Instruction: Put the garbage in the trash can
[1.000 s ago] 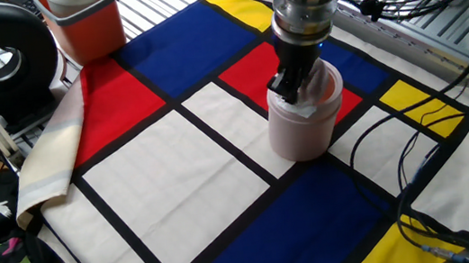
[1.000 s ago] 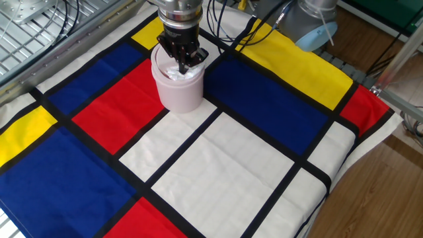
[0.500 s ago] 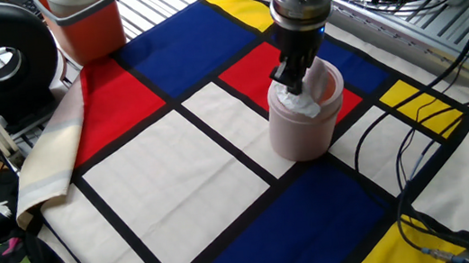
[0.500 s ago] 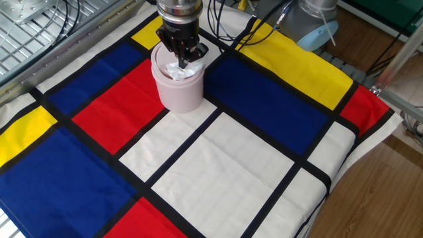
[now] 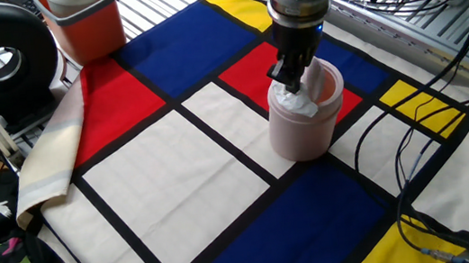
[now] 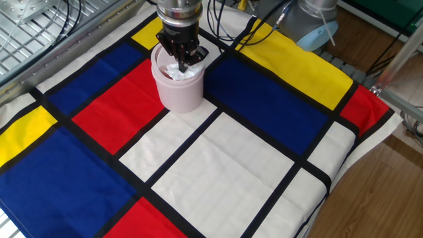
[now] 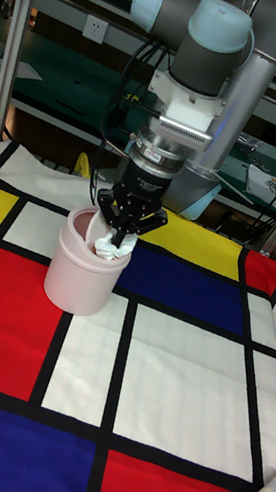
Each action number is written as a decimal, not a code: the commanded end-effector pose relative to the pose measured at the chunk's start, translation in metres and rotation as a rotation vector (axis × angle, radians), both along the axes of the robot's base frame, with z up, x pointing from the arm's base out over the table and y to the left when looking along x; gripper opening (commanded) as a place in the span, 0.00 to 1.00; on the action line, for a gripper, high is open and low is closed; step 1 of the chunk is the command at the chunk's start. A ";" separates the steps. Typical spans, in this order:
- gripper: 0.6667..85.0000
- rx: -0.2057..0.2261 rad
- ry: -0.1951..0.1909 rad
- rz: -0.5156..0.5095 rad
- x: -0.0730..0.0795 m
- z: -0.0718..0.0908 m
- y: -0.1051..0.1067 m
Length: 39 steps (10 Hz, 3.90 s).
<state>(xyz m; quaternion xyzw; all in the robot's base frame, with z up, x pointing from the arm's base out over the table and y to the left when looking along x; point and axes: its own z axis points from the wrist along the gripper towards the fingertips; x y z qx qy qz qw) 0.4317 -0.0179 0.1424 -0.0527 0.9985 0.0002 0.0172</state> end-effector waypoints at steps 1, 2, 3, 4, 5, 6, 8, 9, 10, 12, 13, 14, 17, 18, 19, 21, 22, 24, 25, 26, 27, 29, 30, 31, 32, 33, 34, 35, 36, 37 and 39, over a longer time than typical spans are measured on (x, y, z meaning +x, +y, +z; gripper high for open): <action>0.12 0.035 -0.030 0.009 0.007 -0.014 0.004; 0.12 0.039 -0.038 0.010 0.010 -0.019 0.006; 0.12 0.041 -0.041 0.010 0.011 -0.023 0.007; 0.12 0.041 -0.046 0.011 0.013 -0.025 0.007; 0.12 0.039 -0.046 0.018 0.013 -0.026 0.007; 0.13 0.038 -0.041 0.028 0.011 -0.027 0.007; 0.14 0.037 -0.037 0.033 0.010 -0.027 0.008; 0.15 0.053 -0.036 0.047 0.008 -0.028 0.010; 0.17 0.059 -0.030 0.039 0.007 -0.022 0.014; 0.18 0.039 0.024 0.039 -0.003 -0.005 0.013; 0.21 0.049 0.015 0.045 -0.001 -0.004 0.013; 0.21 0.025 0.023 0.048 -0.004 -0.005 0.004; 0.17 0.052 0.003 0.041 -0.001 -0.009 0.005; 0.17 0.042 0.003 0.037 -0.001 -0.008 0.002; 0.17 0.037 0.003 0.034 -0.001 -0.005 0.001; 0.17 0.017 0.006 0.038 -0.003 0.005 -0.004; 0.17 -0.012 0.007 0.041 -0.004 0.010 -0.008; 0.16 -0.036 0.009 0.040 -0.003 0.017 -0.005; 0.19 -0.037 0.008 0.060 -0.002 0.017 -0.003; 0.21 -0.037 0.007 0.070 -0.002 0.018 -0.004; 0.33 -0.041 0.006 0.115 -0.001 0.018 -0.008; 0.36 -0.040 0.003 0.130 -0.001 0.019 -0.007; 0.37 -0.039 0.001 0.139 0.000 0.020 -0.008; 0.37 -0.023 -0.001 0.136 0.001 0.020 -0.005; 0.37 -0.051 -0.026 0.157 0.010 0.021 -0.012; 0.37 -0.099 -0.056 0.196 0.022 0.025 -0.024; 0.37 -0.124 -0.100 0.223 0.037 0.031 -0.032; 0.37 -0.112 -0.104 0.220 0.040 0.035 -0.032; 0.37 -0.086 -0.107 0.188 0.041 0.039 -0.026; 0.37 -0.076 -0.105 0.167 0.039 0.040 -0.022; 0.31 -0.051 -0.083 0.088 0.030 0.042 -0.007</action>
